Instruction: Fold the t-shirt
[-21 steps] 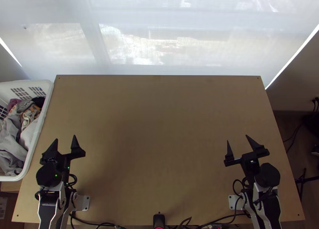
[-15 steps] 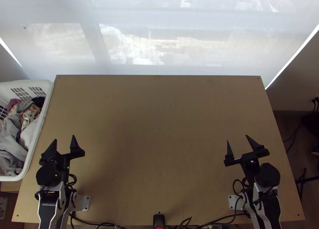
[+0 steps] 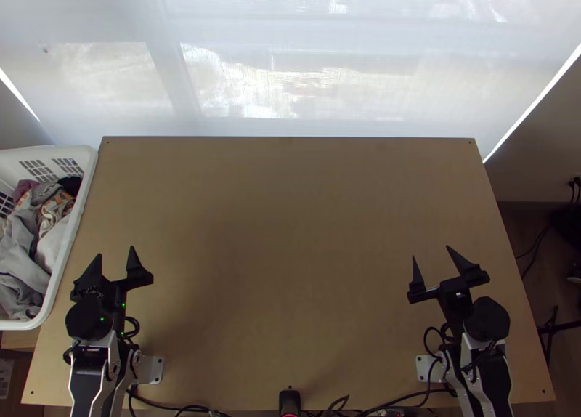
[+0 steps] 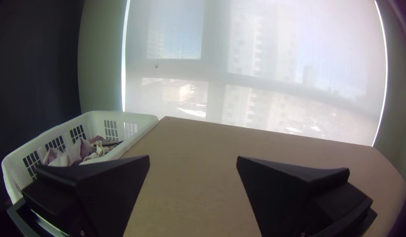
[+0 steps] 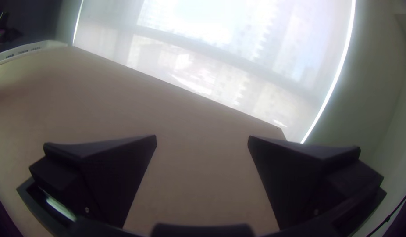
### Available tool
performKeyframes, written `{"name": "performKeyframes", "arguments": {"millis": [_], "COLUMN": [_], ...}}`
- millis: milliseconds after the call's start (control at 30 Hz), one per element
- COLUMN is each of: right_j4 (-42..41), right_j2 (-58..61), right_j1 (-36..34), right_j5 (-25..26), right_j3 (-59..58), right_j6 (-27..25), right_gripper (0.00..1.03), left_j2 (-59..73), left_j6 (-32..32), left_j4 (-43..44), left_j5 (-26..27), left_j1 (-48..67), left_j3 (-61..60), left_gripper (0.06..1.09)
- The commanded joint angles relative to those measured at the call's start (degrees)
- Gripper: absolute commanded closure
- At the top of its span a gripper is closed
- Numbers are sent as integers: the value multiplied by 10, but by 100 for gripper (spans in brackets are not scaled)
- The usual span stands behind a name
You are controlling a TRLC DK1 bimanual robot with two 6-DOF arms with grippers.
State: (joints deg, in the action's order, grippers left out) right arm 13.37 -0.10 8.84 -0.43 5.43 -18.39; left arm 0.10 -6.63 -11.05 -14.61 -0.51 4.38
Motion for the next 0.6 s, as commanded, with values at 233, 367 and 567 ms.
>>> {"name": "performKeyframes", "arguments": {"millis": [233,367,567], "right_j4": [-1,-19,-56], "right_j2": [-1,-1,0], "right_j1": [24,32,28], "right_j5": [2,17,126], "right_j3": [0,1,2], "right_j6": [-13,-75,-243], "right_gripper": [6,6,6], "left_j2": [0,0,-1], "left_j6": [2,2,2], "left_j4": [3,3,8], "left_j5": [-16,-16,-16], "left_j1": [-3,-3,3], "left_j3": [1,0,1], "left_gripper": [11,11,11]}}
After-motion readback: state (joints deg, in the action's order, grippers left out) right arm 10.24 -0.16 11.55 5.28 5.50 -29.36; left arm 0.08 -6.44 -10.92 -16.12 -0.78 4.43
